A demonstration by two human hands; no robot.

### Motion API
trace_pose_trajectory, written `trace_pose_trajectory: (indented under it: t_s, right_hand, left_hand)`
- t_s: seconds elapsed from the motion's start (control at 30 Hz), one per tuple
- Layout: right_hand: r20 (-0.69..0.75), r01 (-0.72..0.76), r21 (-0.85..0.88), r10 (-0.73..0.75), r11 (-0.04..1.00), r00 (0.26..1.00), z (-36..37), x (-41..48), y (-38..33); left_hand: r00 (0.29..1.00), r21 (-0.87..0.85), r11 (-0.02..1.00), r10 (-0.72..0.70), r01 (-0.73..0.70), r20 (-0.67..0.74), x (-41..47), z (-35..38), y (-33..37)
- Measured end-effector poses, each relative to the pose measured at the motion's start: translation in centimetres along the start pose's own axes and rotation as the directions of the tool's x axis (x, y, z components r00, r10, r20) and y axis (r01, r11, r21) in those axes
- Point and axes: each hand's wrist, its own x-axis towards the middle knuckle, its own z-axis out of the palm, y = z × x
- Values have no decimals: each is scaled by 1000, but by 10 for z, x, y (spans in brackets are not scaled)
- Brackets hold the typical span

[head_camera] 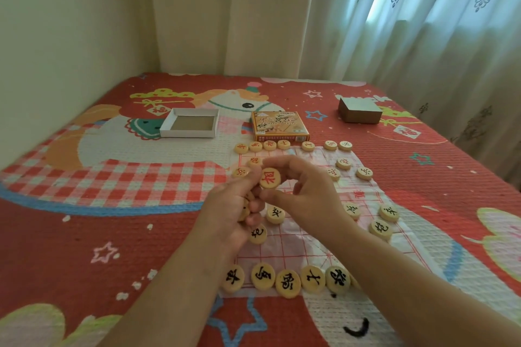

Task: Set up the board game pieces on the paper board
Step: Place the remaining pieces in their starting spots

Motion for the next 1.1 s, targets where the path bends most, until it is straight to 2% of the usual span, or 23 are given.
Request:
trace_pose_trajectory:
  t_s: [0.1, 0.2, 0.33, 0.43, 0.57, 0.67, 0.77, 0.87, 0.97, 1.1]
  right_hand:
    - [3, 50, -88, -49, 995, 999, -2, 0, 0]
    - [-43, 154, -225, -167, 962, 985, -1, 1, 5]
    - [-53, 340, -458, -407, 821, 912, 1, 2, 9]
    - [-14, 379, -506, -447, 775, 894, -4, 5, 8]
    - [33, 337, -506, -373, 794, 927, -25, 17, 7]
    - [19, 301, -538, -345, 788, 938, -45, 31, 8]
    - [-13, 283, -551, -347, 786, 938, -67, 50, 14]
    - [-45, 96, -599, -153, 795, 987, -92, 82, 34]
    - [-15, -26, -657, 21, 754, 1000, -106, 113, 67]
    - [91, -1, -809, 127, 588, 988, -102, 139, 102]
  left_hand:
    - [999, 46, 998, 44, -44, -11, 1, 0, 0]
    - [995, 80, 992, 102, -100, -20, 1, -1, -1]
    - [987, 113, 983, 152, -146, -48, 2, 1, -2]
    - [984, 160, 972, 176, -169, -31, 4, 4, -1]
    - [985, 223, 960, 168, -170, 27, 10, 20, 4]
    - [992, 192, 973, 124, -129, 35, 18, 39, 10]
    - [999, 69, 997, 27, -30, 48, 28, 53, 15]
    - [993, -144, 984, -94, 103, 68, 39, 53, 22]
    - [988, -293, 943, -150, 157, 47, 50, 45, 26]
    - [981, -389, 903, -190, 183, 21, 58, 38, 31]
